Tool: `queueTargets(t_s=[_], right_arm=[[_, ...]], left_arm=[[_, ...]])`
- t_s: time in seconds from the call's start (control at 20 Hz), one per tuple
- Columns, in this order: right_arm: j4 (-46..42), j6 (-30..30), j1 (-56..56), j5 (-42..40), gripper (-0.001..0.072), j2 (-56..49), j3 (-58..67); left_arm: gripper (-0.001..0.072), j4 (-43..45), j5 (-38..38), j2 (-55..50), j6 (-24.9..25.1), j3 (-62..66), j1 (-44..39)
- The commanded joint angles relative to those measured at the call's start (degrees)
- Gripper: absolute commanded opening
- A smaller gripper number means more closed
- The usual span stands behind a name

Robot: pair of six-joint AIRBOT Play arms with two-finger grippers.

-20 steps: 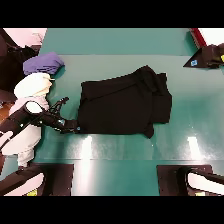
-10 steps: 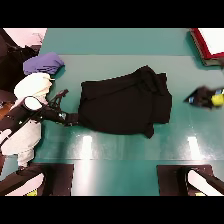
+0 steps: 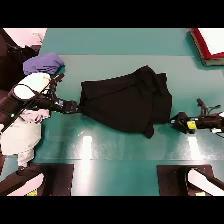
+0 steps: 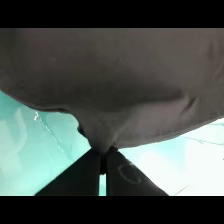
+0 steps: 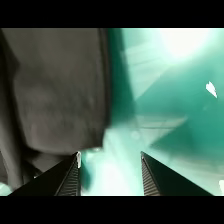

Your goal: Fold the shirts.

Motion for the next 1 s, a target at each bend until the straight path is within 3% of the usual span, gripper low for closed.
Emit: queueTargets(t_s=[0.0, 0.15, 0.2, 0.3, 0.55, 0.7, 0.95], right_arm=[[4.7, -2.3, 3.6, -6.1, 0.0461, -4.6, 2.0], [4.7, -2.2, 4.3, -5.7, 0.0441, -5.7, 4.8], [4.6, -2.2, 4.3, -4.7, 0.0367, -6.1, 5.1], [4.6, -2.3, 4.2, -2.6, 0.004, -6.0, 5.1], [4.8, -1.5, -0.6, 2.8, 0.0019, 5.8, 12.2], [4.8, -0.2, -5.6, 1.7, 0.0019, 15.7, 27.1], [4.5, -0.3, -11.0, -3.7, 0.0019, 25.6, 53.8]], left_arm=[[0.0026, 0.0, -1.5, 0.1, 0.0, 0.4, 0.0], [0.0026, 0.0, -1.8, 0.1, 0.0, 0.4, 0.0], [0.0026, 0.0, -1.9, 0.1, 0.0, 0.4, 0.0], [0.0026, 0.0, -2.1, 0.1, -0.1, 0.5, 0.0], [0.0026, -0.1, -6.4, 0.1, -3.1, 16.3, 8.6], [0.0026, -1.3, -9.0, 0.9, -3.6, 35.9, 13.7], [0.0026, -1.4, -7.5, 4.8, -4.1, 66.4, 14.0]])
